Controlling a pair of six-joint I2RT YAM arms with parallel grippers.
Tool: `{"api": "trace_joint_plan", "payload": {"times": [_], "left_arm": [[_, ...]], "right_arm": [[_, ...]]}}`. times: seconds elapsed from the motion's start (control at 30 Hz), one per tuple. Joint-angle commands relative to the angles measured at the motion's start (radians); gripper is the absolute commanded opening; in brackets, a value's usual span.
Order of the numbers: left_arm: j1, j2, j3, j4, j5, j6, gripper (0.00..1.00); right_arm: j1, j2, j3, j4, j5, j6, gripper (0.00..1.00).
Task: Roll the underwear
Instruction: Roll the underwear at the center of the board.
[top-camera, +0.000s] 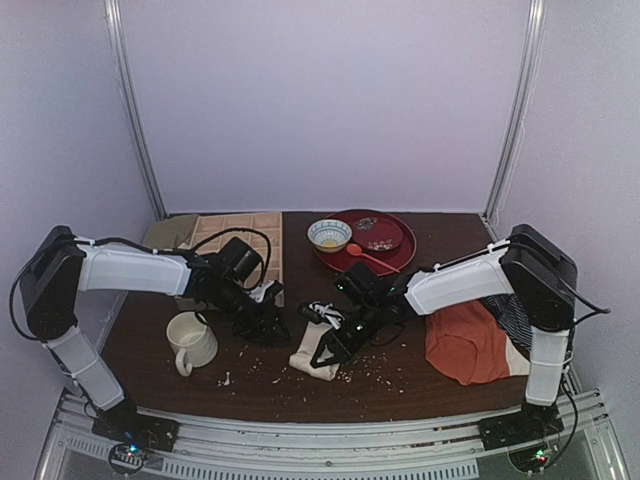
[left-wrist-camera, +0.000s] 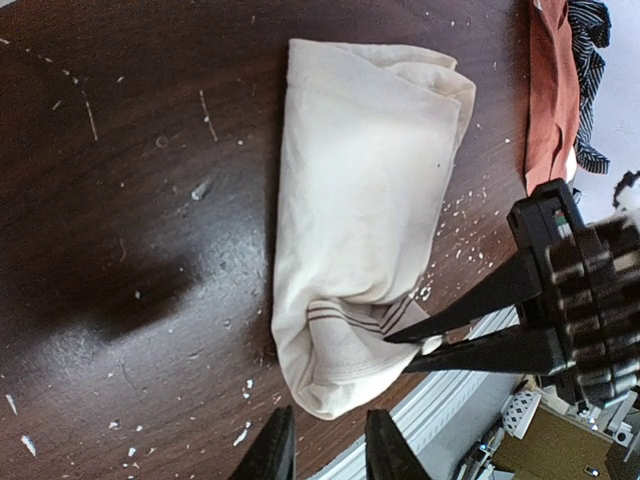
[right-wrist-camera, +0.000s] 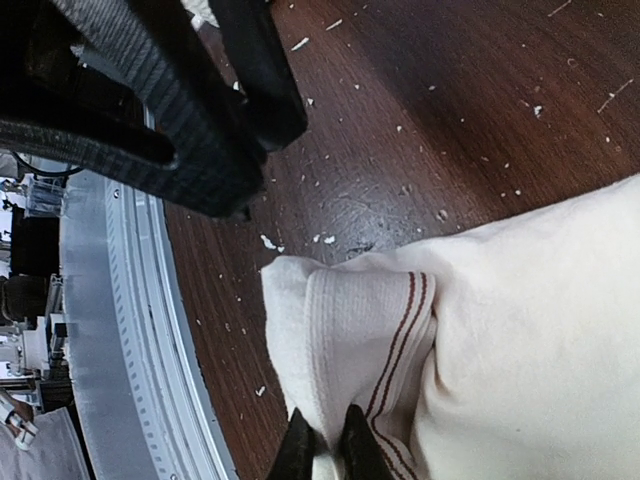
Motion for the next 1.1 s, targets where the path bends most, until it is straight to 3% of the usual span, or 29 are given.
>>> {"api": "trace_joint_plan", "payload": {"times": [0.0,0.7,1.07], "left_arm": [[0.002,-0.008,-0.012,0.031,0.007,-0.01,0.34],[0.002,0.013,0.013,0.029,0.019,-0.002,0.34],[0.002,0.019,-0.033,0.168,0.058,0.019,0.41]], "right_arm": [[-0.027,0.041,-0.029,0.04,-0.057,0.061,0.0],[-0.114,0.119,-0.058,0.183,-0.19,0.199,0.0],[-0.144,0.137,-0.072,0.21,-0.201,0.23,0.0]]}}
